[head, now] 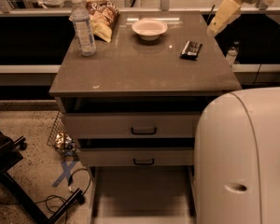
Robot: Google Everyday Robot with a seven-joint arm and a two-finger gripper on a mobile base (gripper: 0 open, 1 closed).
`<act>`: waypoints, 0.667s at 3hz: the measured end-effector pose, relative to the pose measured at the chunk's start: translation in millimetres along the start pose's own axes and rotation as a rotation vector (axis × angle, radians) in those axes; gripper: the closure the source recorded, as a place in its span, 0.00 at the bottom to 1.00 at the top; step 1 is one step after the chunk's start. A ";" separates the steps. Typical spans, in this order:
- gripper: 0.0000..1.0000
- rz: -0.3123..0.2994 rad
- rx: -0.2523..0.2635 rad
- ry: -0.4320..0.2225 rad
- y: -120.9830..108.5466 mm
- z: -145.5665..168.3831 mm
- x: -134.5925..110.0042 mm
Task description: Place rxbar chocolate into bottom drawer
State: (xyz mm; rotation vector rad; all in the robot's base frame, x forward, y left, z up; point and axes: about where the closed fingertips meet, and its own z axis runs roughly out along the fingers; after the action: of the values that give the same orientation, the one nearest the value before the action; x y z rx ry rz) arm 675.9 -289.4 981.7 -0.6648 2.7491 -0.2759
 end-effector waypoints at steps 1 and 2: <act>0.00 0.074 0.039 -0.036 -11.3 -6.4 -11.5; 0.00 0.074 0.055 -0.073 -15.9 -5.0 -22.3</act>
Offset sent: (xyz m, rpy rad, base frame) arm 0.0116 -0.0036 0.0110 0.0069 -0.0553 -0.0672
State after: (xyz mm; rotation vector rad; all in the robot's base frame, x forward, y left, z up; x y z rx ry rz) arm 699.7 -292.2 995.8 -0.5470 2.6792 -0.3039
